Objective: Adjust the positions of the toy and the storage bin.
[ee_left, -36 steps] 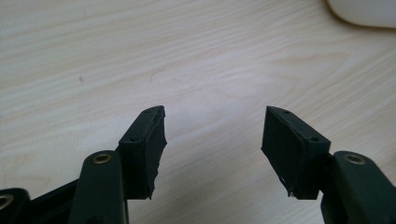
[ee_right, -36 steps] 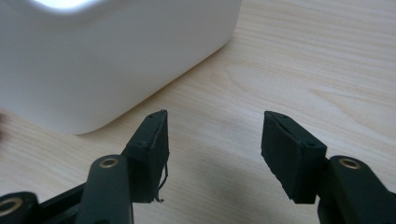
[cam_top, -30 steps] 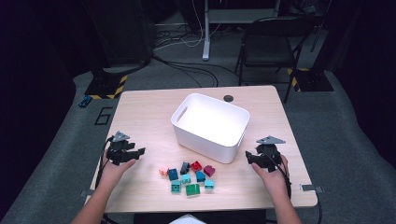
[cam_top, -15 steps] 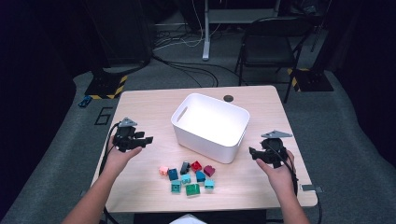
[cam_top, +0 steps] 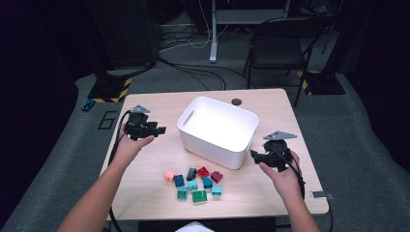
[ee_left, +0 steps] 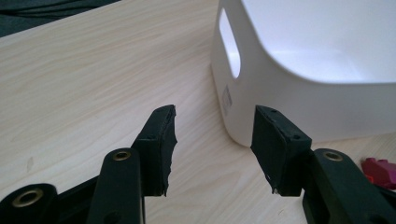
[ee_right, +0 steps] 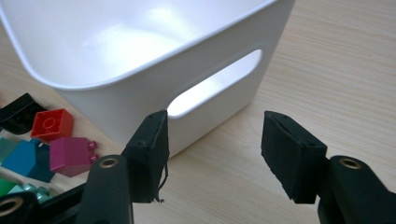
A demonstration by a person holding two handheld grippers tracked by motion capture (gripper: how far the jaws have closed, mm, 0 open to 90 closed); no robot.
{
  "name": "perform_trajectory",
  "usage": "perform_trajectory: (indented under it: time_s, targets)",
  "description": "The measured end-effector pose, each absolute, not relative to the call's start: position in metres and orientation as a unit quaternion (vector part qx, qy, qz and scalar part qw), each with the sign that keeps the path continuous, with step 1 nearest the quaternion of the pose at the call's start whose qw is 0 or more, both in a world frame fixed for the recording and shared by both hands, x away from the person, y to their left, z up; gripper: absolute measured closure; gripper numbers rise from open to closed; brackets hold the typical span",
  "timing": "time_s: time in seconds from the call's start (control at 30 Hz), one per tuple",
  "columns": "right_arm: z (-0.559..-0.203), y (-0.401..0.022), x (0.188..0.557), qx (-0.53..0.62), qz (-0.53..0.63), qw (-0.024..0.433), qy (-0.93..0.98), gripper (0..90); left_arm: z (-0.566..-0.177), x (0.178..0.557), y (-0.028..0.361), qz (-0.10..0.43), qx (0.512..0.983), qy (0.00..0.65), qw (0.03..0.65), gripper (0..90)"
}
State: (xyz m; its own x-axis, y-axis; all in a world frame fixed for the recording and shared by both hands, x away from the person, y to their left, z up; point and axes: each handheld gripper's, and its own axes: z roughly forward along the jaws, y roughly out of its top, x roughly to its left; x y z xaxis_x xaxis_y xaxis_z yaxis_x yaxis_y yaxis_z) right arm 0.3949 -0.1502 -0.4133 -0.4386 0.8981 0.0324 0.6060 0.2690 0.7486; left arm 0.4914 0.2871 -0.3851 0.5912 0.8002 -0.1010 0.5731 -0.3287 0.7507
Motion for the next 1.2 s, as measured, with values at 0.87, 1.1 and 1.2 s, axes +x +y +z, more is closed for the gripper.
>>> perform_trajectory:
  time_s: [0.87, 1.1, 1.2]
  targets:
    - [-0.427, -0.131, 0.387, 0.448, 0.37, 0.188, 0.792, 35.3, -0.388, 0.521, 0.242, 0.125, 0.808, 0.419, 0.396, 46.3]
    - [-0.432, -0.125, 0.391, 0.442, 0.373, 0.187, 0.794, 33.9, -0.387, 0.517, 0.238, 0.126, 0.819, 0.402, 0.389, 48.7]
    - [-0.432, -0.123, 0.393, 0.444, 0.372, 0.188, 0.794, 34.1, -0.386, 0.516, 0.239, 0.125, 0.821, 0.4, 0.387, 49.3]
